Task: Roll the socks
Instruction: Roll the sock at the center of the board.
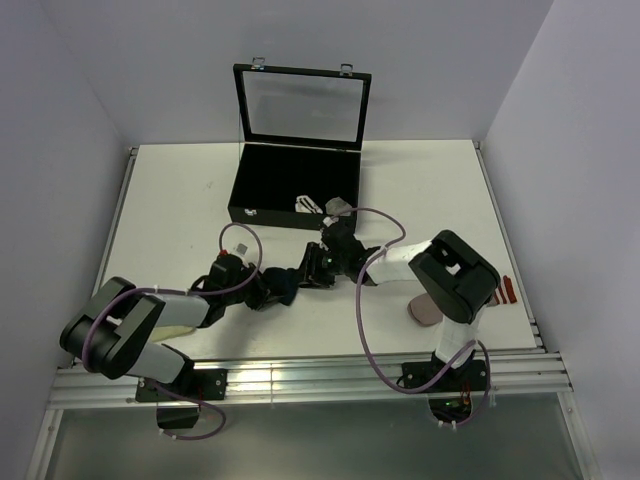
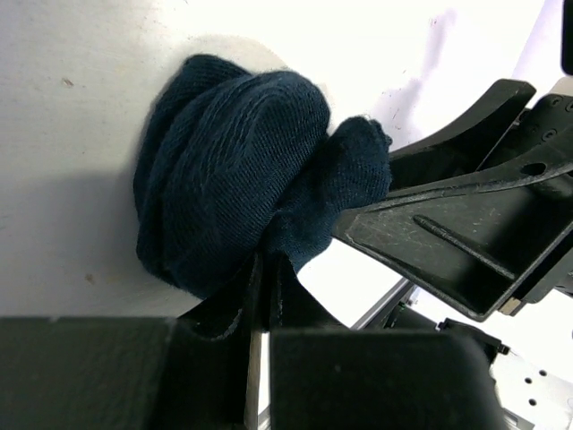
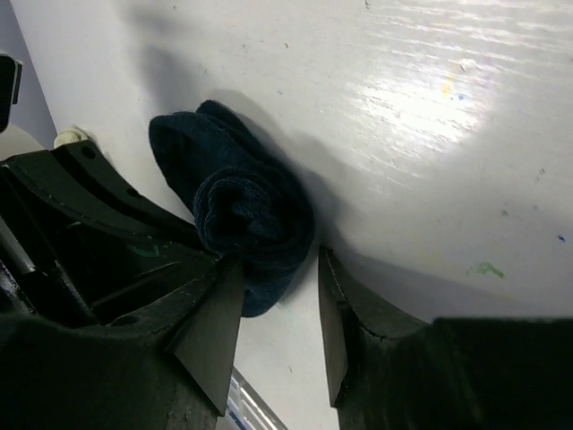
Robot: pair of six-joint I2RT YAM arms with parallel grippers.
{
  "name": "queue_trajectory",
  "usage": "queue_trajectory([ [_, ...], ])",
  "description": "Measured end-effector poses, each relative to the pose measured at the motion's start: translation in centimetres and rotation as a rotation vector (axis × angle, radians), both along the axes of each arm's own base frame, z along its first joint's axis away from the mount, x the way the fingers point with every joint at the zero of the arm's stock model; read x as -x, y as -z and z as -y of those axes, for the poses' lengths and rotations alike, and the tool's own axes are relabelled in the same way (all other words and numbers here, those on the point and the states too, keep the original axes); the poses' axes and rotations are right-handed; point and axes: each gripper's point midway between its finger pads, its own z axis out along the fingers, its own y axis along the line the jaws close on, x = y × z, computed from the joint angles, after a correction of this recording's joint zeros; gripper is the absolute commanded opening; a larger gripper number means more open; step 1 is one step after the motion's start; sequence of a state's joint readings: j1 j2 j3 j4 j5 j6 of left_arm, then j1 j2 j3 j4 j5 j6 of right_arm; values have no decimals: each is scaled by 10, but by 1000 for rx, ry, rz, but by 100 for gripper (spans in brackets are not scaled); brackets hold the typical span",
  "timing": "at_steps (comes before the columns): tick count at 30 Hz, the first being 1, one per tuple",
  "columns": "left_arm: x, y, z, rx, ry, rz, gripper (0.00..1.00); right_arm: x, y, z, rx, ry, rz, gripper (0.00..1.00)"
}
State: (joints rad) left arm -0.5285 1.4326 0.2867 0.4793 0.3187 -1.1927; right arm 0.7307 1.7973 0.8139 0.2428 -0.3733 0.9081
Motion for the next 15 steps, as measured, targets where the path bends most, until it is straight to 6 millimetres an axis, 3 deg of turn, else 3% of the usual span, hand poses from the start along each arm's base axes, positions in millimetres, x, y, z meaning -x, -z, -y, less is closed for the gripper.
queue_trajectory([
  [5, 0, 0, 1, 4, 6, -6, 0, 0, -1, -7, -37, -17, 1, 45],
  [8, -1, 0, 2, 2, 10, -10, 0, 0, -2, -9, -51, -24, 1, 40],
  [15, -2, 0, 1, -23, 24, -12, 11, 0, -4, -10, -58, -33, 8, 0],
])
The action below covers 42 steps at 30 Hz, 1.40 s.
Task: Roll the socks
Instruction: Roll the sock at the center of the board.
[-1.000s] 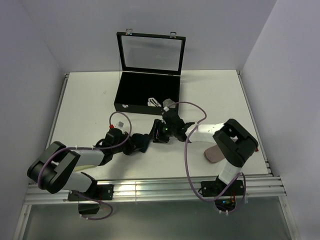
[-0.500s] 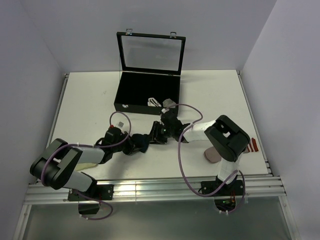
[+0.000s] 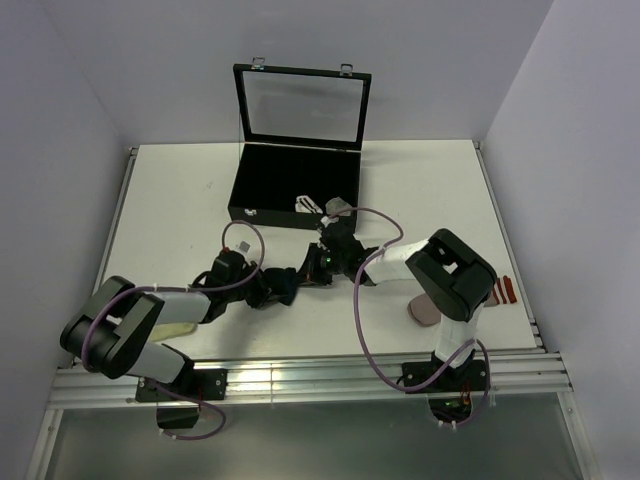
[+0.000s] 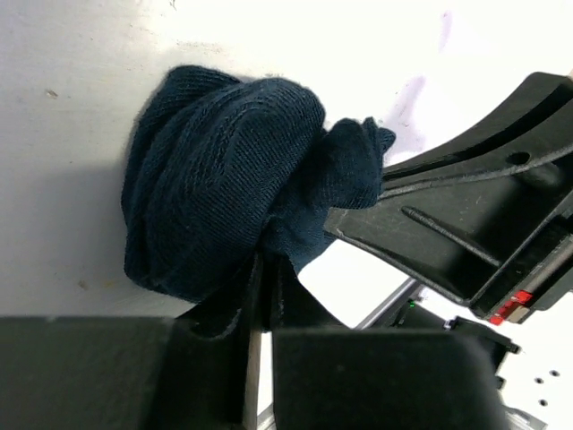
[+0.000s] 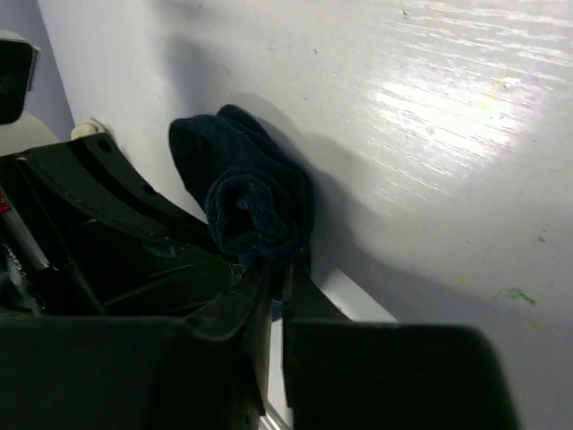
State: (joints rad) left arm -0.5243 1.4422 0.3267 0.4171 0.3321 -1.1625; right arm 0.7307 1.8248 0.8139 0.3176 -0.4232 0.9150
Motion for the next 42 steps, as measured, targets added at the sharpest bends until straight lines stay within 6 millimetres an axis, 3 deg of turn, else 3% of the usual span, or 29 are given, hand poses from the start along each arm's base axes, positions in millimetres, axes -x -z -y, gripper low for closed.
queue_trajectory([
  [6, -5, -3, -7, -80, 13, 32, 33, -2, 2, 3, 53, 8, -20, 0],
  [13, -18, -20, -14, -231, 25, 156, 44, -5, 2, 11, 164, 39, -83, 0],
  [24, -8, -64, 34, -514, 175, 481, 49, -3, 0, 20, 277, 53, -165, 0],
  [26, -8, -64, 39, -561, 184, 507, 47, -2, 1, 21, 288, 53, -176, 0],
  [31, 3, -39, 46, -704, 254, 526, 45, 0, 1, 23, 306, 51, -195, 0],
  [40, 11, -13, 43, -860, 290, 541, 42, 3, 1, 25, 316, 49, -209, 0],
  [42, 10, -8, 43, -883, 286, 540, 38, 3, 2, 25, 316, 48, -210, 0],
])
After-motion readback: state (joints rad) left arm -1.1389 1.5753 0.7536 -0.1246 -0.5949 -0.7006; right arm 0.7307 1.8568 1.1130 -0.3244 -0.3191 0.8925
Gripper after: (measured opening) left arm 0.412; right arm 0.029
